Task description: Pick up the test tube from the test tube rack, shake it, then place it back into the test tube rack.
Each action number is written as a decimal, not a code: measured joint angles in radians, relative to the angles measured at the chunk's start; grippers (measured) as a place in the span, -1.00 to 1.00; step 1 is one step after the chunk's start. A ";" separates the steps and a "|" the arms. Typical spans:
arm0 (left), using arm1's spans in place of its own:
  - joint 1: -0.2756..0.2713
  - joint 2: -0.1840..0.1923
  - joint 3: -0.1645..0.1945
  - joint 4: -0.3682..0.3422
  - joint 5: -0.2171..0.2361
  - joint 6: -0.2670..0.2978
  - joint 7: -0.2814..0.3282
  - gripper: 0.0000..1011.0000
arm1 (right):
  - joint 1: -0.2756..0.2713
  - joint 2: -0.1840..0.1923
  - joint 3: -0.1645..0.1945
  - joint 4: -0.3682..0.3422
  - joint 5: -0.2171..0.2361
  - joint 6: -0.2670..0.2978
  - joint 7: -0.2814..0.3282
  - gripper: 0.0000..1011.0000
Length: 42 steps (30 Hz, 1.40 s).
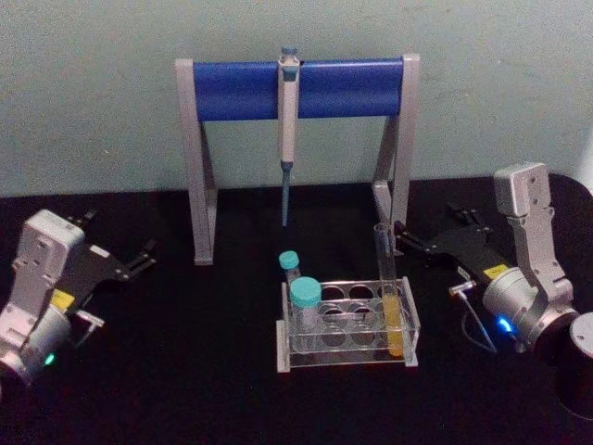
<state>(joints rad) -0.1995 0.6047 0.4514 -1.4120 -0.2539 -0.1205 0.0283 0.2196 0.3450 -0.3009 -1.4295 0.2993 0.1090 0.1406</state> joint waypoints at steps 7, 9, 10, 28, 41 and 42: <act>0.000 0.000 0.000 0.000 0.000 0.000 0.000 0.98 | 0.000 0.001 0.000 0.000 0.001 -0.001 0.000 0.98; 0.000 0.000 0.000 0.000 0.000 0.000 0.000 0.98 | 0.000 0.001 0.000 0.000 0.002 -0.001 0.000 0.98; 0.000 0.000 0.000 0.000 0.000 0.000 0.000 0.98 | 0.000 0.001 0.000 0.000 0.002 -0.002 0.000 0.98; 0.000 0.000 0.000 0.000 0.000 0.000 0.000 0.98 | 0.000 0.001 0.000 -0.001 0.004 -0.003 0.000 0.98; 0.000 0.000 0.000 0.000 0.000 0.000 0.000 0.98 | 0.000 0.001 0.000 -0.001 0.004 -0.003 0.000 0.98; 0.000 0.000 0.000 0.000 0.000 0.000 0.000 0.98 | 0.000 0.001 0.000 -0.001 0.004 -0.003 0.000 0.98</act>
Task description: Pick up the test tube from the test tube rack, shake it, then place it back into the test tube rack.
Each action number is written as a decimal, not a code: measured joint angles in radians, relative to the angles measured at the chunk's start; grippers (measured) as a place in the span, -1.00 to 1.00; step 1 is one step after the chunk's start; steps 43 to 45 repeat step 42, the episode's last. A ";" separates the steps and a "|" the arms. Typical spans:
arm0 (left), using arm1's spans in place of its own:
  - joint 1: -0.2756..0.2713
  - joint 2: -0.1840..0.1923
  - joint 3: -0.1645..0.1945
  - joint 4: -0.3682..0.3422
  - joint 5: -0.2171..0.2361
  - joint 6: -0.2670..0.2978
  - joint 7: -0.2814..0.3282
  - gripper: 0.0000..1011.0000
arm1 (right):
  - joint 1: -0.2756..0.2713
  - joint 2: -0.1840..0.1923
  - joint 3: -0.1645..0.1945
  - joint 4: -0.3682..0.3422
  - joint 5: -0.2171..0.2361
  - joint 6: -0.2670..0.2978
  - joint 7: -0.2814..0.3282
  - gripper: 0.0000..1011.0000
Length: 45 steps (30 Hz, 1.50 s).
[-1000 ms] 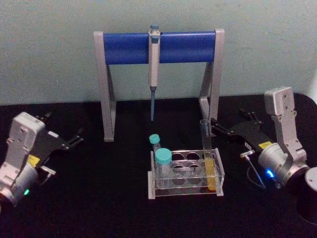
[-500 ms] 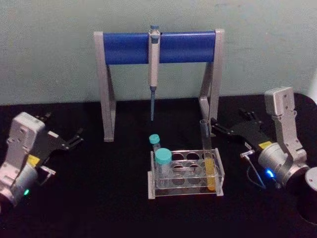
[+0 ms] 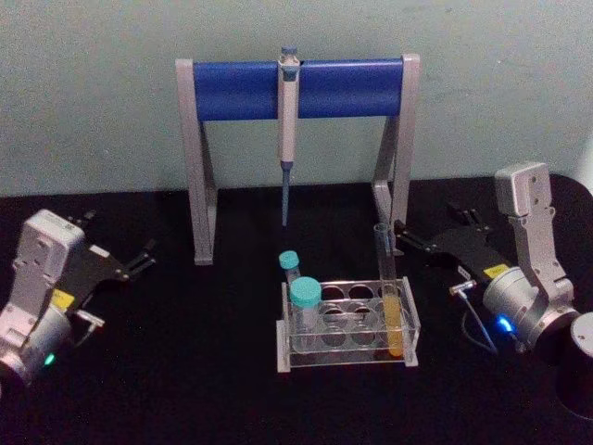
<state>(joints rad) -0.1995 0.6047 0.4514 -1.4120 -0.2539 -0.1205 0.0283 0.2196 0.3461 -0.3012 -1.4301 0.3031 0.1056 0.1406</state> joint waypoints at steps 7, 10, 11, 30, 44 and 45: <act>0.000 0.000 0.000 0.000 0.000 0.000 0.000 0.98 | 0.000 0.000 0.000 0.000 0.000 0.000 0.000 0.98; 0.000 0.000 0.000 0.000 0.000 0.000 0.000 0.98 | 0.000 0.000 0.000 0.000 0.000 0.000 0.000 0.98; 0.000 0.000 0.000 0.000 0.000 0.000 0.000 0.98 | 0.000 0.000 0.000 0.000 0.000 0.000 0.000 0.98; 0.000 0.000 0.000 0.000 0.000 0.000 0.000 0.98 | 0.000 0.000 0.000 0.000 0.000 0.000 0.000 0.98; 0.000 0.000 0.000 0.000 0.000 0.000 0.000 0.98 | 0.000 0.000 0.000 0.000 0.000 0.000 0.000 0.98; 0.000 0.000 0.000 0.000 0.000 0.000 0.000 0.98 | 0.000 0.000 0.000 0.000 0.000 0.000 0.000 0.98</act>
